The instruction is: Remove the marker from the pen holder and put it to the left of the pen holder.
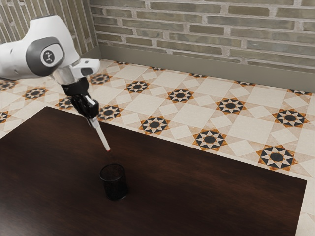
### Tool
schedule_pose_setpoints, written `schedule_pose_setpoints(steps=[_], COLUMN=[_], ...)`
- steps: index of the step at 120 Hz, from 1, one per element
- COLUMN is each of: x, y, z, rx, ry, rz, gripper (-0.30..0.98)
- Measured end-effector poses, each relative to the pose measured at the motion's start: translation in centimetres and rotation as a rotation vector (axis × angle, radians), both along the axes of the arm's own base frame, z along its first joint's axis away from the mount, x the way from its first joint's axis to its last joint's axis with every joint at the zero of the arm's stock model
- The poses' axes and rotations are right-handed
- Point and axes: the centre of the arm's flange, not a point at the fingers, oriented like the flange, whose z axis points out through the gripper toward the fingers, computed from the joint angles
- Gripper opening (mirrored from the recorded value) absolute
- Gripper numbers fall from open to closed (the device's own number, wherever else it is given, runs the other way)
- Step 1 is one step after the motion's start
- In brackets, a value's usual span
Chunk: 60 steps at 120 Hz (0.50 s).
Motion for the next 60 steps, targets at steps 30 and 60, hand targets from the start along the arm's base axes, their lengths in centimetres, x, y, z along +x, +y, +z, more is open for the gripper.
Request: schedule_pose_setpoints(steps=[30, 60], x=[-1.5, -2.0], y=[6.4, 7.2], z=[1.1, -5.6], rx=[0.098, 0.195], ry=[0.186, 0.484], rz=[0.045, 0.022], gripper=[-0.1, -0.1])
